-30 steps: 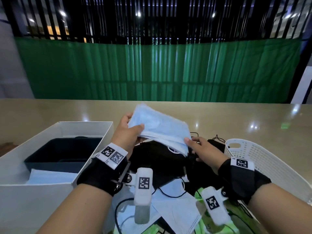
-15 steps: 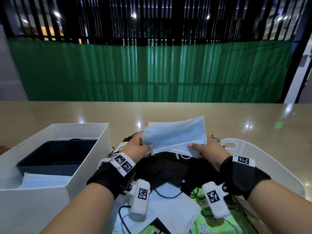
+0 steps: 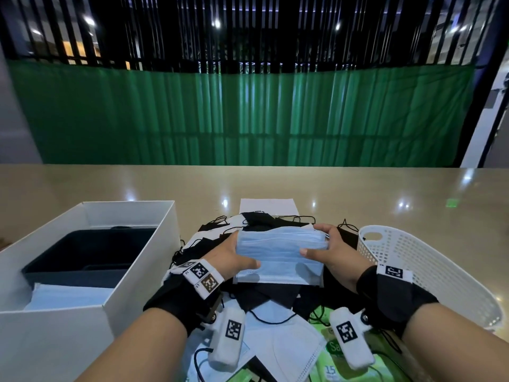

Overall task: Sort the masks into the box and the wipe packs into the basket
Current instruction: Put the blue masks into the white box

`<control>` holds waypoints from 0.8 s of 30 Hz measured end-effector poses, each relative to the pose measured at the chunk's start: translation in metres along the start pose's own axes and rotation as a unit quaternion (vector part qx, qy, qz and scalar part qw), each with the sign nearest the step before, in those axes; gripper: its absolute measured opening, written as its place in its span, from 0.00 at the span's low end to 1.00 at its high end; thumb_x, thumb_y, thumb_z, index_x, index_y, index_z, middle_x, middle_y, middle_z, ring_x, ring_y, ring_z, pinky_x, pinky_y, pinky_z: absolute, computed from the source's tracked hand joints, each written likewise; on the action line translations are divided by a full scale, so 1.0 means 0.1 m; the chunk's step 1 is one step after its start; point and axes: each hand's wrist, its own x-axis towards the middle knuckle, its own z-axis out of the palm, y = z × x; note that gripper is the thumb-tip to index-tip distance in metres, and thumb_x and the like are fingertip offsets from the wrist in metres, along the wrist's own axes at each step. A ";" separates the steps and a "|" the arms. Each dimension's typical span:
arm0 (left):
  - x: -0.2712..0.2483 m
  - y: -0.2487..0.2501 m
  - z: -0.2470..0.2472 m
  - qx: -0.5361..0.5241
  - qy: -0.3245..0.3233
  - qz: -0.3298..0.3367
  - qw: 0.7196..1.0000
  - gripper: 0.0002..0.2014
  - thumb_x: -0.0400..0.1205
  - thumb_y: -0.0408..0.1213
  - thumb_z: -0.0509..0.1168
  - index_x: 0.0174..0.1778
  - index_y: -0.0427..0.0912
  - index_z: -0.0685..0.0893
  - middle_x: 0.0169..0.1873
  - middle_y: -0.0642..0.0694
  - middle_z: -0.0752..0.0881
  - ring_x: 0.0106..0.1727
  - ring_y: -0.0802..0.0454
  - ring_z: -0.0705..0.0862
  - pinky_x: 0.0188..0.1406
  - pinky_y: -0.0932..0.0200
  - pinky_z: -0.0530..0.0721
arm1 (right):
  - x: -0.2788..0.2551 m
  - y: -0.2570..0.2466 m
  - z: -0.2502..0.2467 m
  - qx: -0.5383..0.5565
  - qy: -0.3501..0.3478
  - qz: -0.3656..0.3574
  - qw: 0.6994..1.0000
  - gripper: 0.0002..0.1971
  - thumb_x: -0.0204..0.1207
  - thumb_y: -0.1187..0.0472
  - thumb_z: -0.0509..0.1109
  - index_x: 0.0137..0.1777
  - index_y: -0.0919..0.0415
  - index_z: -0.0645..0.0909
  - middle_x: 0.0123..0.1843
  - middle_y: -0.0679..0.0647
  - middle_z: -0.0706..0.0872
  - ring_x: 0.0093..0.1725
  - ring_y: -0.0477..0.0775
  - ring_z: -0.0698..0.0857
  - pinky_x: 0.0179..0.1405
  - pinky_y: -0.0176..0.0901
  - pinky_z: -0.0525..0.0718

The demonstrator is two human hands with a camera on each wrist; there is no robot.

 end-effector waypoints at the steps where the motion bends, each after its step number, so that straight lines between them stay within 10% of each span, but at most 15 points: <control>1: -0.03 0.03 0.01 0.006 0.000 0.011 1.000 0.39 0.59 0.47 0.78 0.68 0.52 0.73 0.59 0.53 0.85 0.61 0.53 0.84 0.68 0.47 0.78 | 0.01 0.02 0.01 0.010 0.000 -0.004 1.000 0.34 0.63 0.59 0.83 0.62 0.42 0.67 0.62 0.58 0.79 0.60 0.60 0.83 0.65 0.60 0.80; 4: -0.07 0.13 0.06 0.026 0.042 0.058 0.997 0.14 0.77 0.31 0.67 0.50 0.55 0.76 0.50 0.52 0.86 0.54 0.54 0.84 0.62 0.54 0.79 | 0.01 -0.02 0.02 -0.021 0.014 -0.038 0.999 0.30 0.75 0.74 0.69 0.68 0.48 0.61 0.57 0.58 0.80 0.50 0.52 0.83 0.52 0.41 0.83; 10: -0.10 0.33 -0.02 0.030 0.164 0.155 0.974 0.14 0.80 0.28 0.63 0.38 0.53 0.72 0.31 0.53 0.76 0.32 0.56 0.73 0.31 0.66 0.72 | 0.06 -0.27 -0.01 -0.127 0.075 -0.121 0.982 0.29 0.79 0.69 0.65 0.74 0.49 0.57 0.47 0.50 0.77 0.35 0.53 0.79 0.27 0.28 0.77; 16: -0.17 0.20 0.04 0.108 0.047 0.094 0.989 0.15 0.75 0.24 0.67 0.52 0.46 0.75 0.40 0.50 0.80 0.39 0.55 0.78 0.36 0.68 0.75 | 0.06 -0.15 0.00 -0.254 0.018 -0.051 0.966 0.31 0.81 0.60 0.64 0.76 0.40 0.53 0.59 0.68 0.82 0.42 0.58 0.84 0.52 0.54 0.84; 20: -0.16 0.16 0.06 0.144 0.028 0.098 0.984 0.17 0.73 0.22 0.68 0.52 0.45 0.77 0.46 0.48 0.83 0.49 0.55 0.81 0.48 0.70 0.76 | 0.03 -0.10 0.04 -0.291 -0.020 -0.096 0.952 0.29 0.82 0.68 0.60 0.76 0.40 0.60 0.74 0.55 0.69 0.66 0.52 0.75 0.64 0.37 0.71; 24: -0.14 0.13 0.05 0.127 0.060 0.061 0.988 0.17 0.76 0.26 0.67 0.55 0.50 0.77 0.47 0.51 0.83 0.52 0.55 0.81 0.49 0.67 0.76 | 0.07 -0.15 0.03 -0.308 -0.002 -0.094 0.947 0.23 0.84 0.64 0.58 0.74 0.39 0.65 0.67 0.56 0.73 0.57 0.52 0.77 0.57 0.38 0.71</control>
